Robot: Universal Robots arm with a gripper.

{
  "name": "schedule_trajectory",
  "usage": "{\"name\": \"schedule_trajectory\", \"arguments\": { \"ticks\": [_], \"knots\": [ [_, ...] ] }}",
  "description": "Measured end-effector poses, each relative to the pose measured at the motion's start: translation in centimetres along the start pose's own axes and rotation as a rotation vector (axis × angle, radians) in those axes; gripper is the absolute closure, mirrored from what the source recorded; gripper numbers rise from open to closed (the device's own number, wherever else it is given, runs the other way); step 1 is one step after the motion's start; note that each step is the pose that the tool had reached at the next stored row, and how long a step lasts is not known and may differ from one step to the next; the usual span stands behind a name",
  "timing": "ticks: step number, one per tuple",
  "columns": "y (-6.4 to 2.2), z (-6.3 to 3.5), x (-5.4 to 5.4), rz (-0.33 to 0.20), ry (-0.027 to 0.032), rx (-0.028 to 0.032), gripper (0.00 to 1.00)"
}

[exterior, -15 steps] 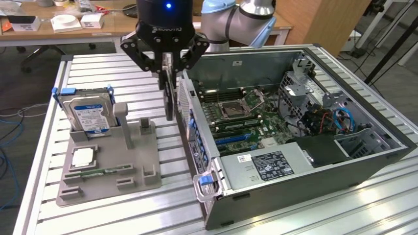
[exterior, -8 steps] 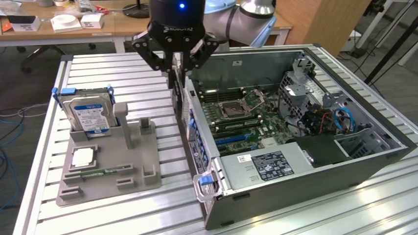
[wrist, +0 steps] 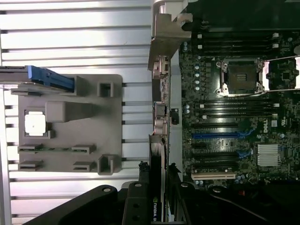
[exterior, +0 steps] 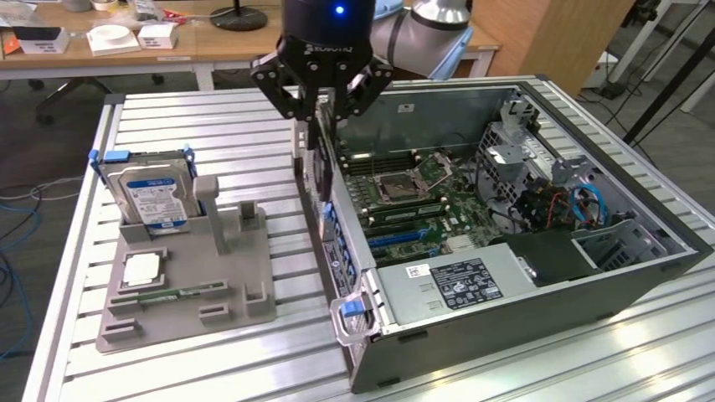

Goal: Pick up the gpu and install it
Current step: 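Pick up the gpu and move the gpu toward the slot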

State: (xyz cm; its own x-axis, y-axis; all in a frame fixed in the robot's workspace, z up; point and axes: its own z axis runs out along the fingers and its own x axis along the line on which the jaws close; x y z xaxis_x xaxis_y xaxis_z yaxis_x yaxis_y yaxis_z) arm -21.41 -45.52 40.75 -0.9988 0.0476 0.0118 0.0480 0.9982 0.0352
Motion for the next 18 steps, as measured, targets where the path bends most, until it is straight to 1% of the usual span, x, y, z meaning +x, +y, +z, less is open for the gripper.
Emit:
{"name": "schedule_trajectory", "arguments": {
  "ticks": [3, 11, 18],
  "knots": [
    [0.02, -0.01, -0.5, 0.000, 0.0001, 0.0000, 0.74],
    [0.03, 0.00, -0.6, 0.000, 0.0000, -0.0001, 0.74],
    [0.07, -0.01, -1.4, 0.000, 0.0000, 0.0000, 0.74]
  ]
}}
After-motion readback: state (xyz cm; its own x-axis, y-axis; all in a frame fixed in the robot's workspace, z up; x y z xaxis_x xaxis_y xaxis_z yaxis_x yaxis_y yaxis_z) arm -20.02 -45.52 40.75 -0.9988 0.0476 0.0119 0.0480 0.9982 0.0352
